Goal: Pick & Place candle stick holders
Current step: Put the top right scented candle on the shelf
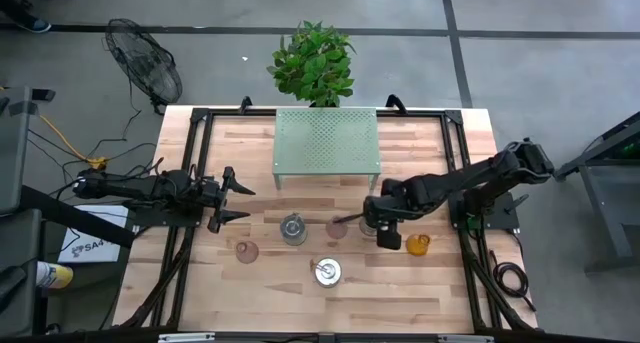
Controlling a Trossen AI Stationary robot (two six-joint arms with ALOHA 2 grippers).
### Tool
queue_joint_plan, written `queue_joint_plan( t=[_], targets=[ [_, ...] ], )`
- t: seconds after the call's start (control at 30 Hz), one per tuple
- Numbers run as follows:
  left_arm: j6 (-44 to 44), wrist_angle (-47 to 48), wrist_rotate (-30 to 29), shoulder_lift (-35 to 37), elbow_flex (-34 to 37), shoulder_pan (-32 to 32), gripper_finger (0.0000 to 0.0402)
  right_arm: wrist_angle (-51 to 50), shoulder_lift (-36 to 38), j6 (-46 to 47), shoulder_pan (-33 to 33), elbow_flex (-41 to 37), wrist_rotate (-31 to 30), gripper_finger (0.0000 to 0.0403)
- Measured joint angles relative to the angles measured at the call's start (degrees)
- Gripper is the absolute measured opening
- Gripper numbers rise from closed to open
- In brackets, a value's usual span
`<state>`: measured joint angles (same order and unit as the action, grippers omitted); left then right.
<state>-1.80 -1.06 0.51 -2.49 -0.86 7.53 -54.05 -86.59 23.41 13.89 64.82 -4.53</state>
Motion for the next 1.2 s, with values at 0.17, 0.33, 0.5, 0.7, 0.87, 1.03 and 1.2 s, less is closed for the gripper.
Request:
queue_joint_plan(
  t=[0.17,0.33,0.5,0.7,0.87,1.03,1.2],
  targets=[
    [0.0,0.0,0.0,0.0,0.0,0.0,0.0287,-0.6,0.0,1.2,0.4,-0.1,-1.3,0.0374],
    [0.0,0.0,0.0,0.0,0.0,0.0,0.0287,0.8,0.0,1.2,0.3,-2.2,-1.1,0.0374],
    [0.0,0.0,0.0,0.0,0.0,0.0,0.0287,1.4,0.7,0.5,-0.5,-3.1,-0.9,0.0374],
    [0.0,0.0,0.0,0.0,0.0,0.0,0.0287,-0.3,2.6,1.4,-2.9,-3.1,2.4,0.0374],
    [0.0,0.0,0.0,0.0,0.0,0.0,0.0287,-0.3,2.5,2.3,-6.2,-3.1,1.7,0.0373],
    [0.0,0.0,0.0,0.0,0.0,0.0,0.0287,-0.8,1.1,2.8,-8.7,-3.1,1.7,0.0373],
    [0.0,0.0,0.0,0.0,0.0,0.0,0.0287,-0.8,1.0,4.4,-10.0,-4.9,2.6,0.0373]
  ],
)
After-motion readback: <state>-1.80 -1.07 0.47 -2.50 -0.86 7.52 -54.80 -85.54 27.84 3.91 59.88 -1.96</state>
